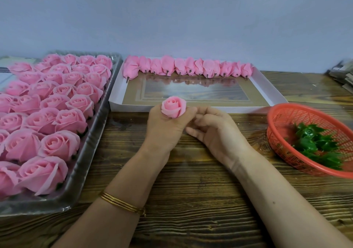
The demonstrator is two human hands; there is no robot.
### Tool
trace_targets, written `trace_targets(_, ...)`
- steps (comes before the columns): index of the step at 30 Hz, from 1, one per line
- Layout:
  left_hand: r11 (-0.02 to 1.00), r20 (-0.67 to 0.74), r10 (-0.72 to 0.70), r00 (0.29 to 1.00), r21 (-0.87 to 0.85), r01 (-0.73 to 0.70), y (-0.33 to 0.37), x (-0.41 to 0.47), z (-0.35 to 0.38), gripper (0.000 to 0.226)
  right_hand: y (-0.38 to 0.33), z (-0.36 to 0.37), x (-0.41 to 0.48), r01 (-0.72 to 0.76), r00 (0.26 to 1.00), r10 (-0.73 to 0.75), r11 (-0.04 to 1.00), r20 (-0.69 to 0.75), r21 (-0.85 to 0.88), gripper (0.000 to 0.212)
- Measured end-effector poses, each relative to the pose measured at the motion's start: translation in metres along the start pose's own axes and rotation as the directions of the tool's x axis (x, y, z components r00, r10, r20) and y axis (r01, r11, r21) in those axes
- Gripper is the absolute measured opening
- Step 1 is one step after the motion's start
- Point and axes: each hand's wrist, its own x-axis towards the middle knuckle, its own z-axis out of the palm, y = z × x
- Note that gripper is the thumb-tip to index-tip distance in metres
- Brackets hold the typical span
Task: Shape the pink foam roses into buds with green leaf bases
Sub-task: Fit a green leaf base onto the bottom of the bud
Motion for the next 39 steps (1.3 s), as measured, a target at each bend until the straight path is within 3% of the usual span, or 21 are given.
trace_targets(4, 0.999, 0.032, -0.013, 0.999, -0.041, 0.015, 0.000, -0.001, -0.001, 0.024, 0.007, 0.006, -0.004, -0.036, 0.993, 0.036, 0.999, 0.109, 0.003, 0.025)
trace_targets(10, 0.995, 0.039, -0.081, 0.996, -0.051, 0.083, -0.001, -0.002, -0.002, 0.016, 0.012, 0.009, -0.003, -0.103, 0.972, 0.079, 0.989, 0.221, 0.102, 0.043)
trace_targets(22, 0.991, 0.112, -0.122, 0.986, -0.037, 0.127, 0.003, -0.003, -0.003, 0.015, 0.015, 0.011, -0.002, -0.089, 0.961, 0.052, 0.988, 0.272, 0.127, 0.040)
trace_targets(33, 0.992, 0.131, -0.123, 0.984, 0.037, 0.119, 0.008, -0.003, -0.004, 0.013, 0.015, 0.015, -0.003, -0.030, 0.973, 0.007, 0.995, 0.229, 0.097, 0.026)
trace_targets(39, 0.992, 0.106, -0.125, 0.986, 0.034, 0.122, 0.006, 0.000, -0.006, 0.014, 0.015, 0.016, -0.003, -0.005, 0.978, -0.016, 0.995, 0.208, 0.098, 0.043)
